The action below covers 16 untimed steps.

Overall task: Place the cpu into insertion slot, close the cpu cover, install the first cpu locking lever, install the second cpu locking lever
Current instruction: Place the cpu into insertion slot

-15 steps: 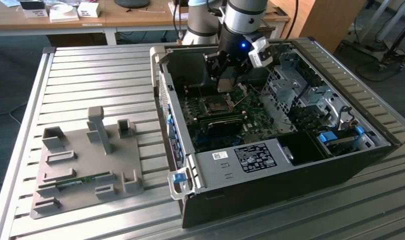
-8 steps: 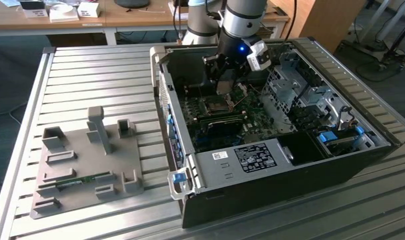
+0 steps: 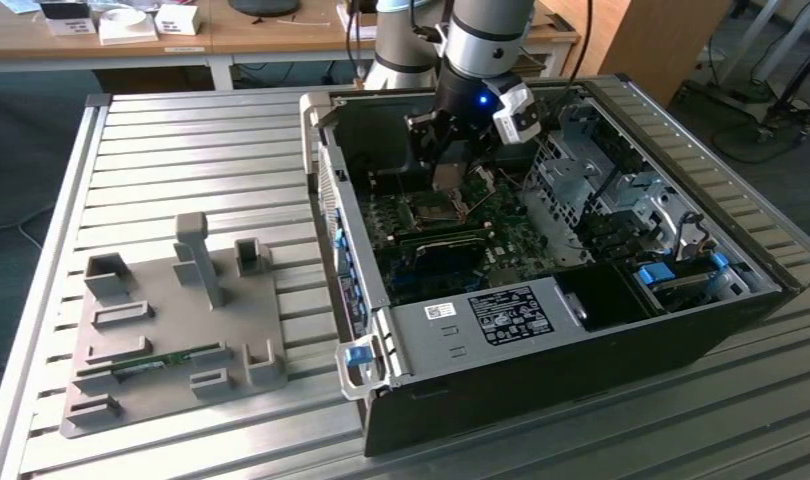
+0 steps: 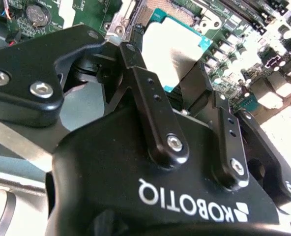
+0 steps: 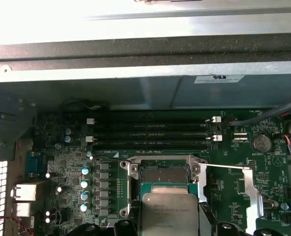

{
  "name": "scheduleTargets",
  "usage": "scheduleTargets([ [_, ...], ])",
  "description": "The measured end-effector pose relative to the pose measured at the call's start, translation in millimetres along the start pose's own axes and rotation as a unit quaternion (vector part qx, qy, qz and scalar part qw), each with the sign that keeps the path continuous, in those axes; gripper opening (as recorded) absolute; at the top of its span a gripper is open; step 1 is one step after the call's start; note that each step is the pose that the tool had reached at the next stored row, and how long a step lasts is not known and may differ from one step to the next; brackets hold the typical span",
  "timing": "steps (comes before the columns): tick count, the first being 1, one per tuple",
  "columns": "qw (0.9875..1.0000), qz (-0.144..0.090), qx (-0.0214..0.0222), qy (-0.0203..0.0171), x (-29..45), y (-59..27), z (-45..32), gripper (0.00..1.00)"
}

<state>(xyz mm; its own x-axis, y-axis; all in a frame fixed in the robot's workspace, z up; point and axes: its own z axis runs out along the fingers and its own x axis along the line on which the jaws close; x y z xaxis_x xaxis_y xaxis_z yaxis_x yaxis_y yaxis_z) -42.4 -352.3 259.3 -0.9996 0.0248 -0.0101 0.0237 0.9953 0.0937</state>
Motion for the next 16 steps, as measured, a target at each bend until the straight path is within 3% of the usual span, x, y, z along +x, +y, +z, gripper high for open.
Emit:
scheduleTargets([
  [8,1.0,0.001,0.0002,0.0,0.2,-0.7,6.9,0.54],
  [12,0.9994,0.036,0.0005,-0.0034,0.2,-0.7,7.6,0.54],
  [16,0.9974,0.072,0.001,-0.0067,0.2,-0.8,8.1,0.54],
])
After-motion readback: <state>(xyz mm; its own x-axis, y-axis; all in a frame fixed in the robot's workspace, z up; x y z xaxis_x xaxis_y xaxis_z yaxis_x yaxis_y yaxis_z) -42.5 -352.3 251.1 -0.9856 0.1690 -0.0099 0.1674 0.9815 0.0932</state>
